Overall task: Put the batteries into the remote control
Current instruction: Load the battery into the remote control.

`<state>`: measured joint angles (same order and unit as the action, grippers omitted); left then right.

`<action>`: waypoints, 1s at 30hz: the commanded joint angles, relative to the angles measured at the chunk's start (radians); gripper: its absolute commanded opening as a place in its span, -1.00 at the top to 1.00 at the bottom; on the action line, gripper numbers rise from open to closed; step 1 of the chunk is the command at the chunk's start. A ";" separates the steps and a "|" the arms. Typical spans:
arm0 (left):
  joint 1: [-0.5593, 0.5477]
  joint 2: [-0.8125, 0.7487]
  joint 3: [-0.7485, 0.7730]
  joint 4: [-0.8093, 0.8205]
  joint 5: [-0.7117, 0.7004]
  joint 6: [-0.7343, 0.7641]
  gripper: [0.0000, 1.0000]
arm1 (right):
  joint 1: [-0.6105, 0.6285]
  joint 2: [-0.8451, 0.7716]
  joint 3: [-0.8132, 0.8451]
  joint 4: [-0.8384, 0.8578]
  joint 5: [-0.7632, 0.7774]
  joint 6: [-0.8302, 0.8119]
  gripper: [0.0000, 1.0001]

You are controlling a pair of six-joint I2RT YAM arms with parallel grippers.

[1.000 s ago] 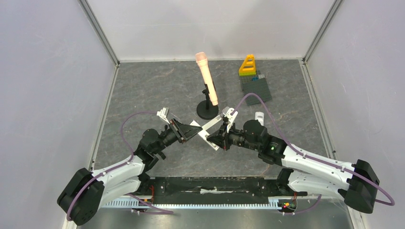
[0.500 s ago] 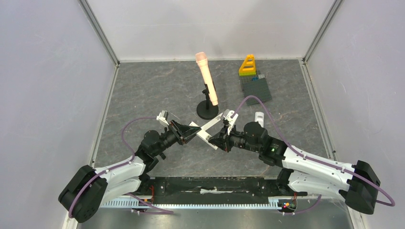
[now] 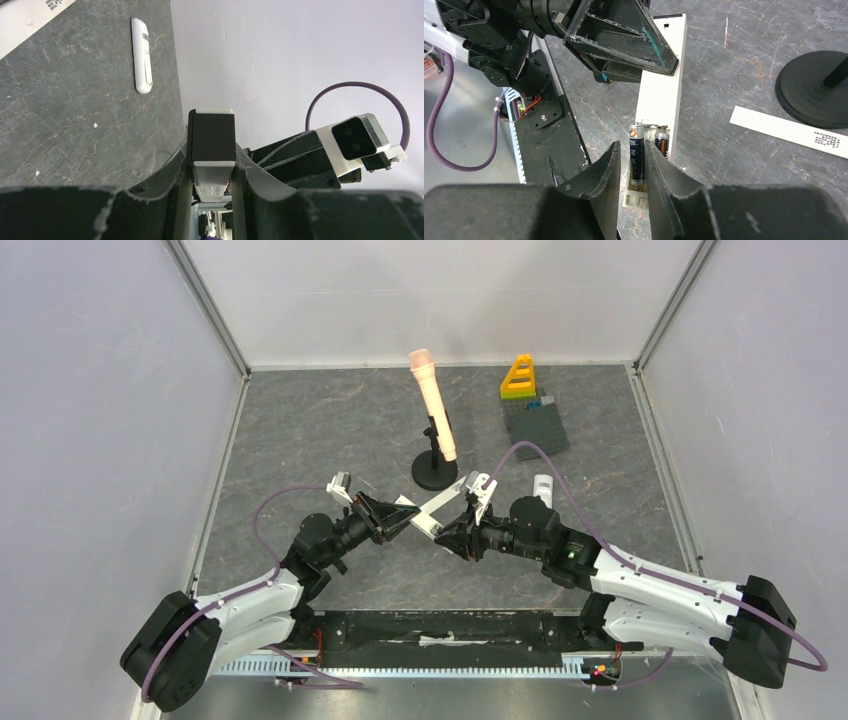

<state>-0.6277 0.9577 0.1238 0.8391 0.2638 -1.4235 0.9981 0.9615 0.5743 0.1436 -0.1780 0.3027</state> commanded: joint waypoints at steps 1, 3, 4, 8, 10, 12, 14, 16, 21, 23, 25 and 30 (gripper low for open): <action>0.006 -0.042 0.022 0.029 0.001 0.004 0.96 | 0.004 0.000 0.031 -0.016 0.037 0.002 0.44; 0.006 -0.048 0.022 0.015 0.000 0.010 0.96 | 0.004 -0.004 0.039 -0.023 0.047 0.010 0.38; 0.005 -0.050 0.022 0.012 0.000 0.014 0.96 | 0.004 -0.007 0.046 -0.030 0.052 0.013 0.36; 0.005 -0.055 0.020 -0.003 -0.002 0.023 0.96 | 0.004 -0.021 0.062 -0.049 0.086 0.031 0.28; 0.006 -0.057 0.020 -0.008 -0.002 0.027 0.96 | 0.004 -0.027 0.069 -0.060 0.112 0.043 0.24; 0.006 -0.059 0.020 -0.018 -0.006 0.031 0.96 | 0.004 -0.032 0.075 -0.066 0.126 0.054 0.20; 0.006 -0.060 0.020 -0.020 -0.009 0.036 0.96 | 0.004 -0.038 0.078 -0.073 0.147 0.073 0.16; 0.006 -0.061 0.022 -0.027 -0.012 0.045 0.96 | 0.003 -0.044 0.086 -0.091 0.172 0.107 0.00; 0.006 -0.072 0.025 -0.047 -0.015 0.075 0.96 | 0.002 -0.063 0.100 -0.140 0.271 0.284 -0.67; 0.005 -0.079 0.025 -0.056 -0.018 0.088 0.96 | 0.002 -0.064 0.102 -0.181 0.273 0.391 -0.83; 0.005 -0.086 0.025 -0.063 -0.021 0.097 0.96 | 0.002 -0.051 0.104 -0.210 0.268 0.492 -0.96; 0.005 -0.101 0.025 -0.069 -0.028 0.126 0.96 | 0.002 -0.025 0.062 -0.187 0.223 0.719 -0.96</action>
<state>-0.6235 0.8795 0.1238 0.7414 0.2588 -1.3602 1.0012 0.9260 0.6365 -0.0589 0.0578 0.7830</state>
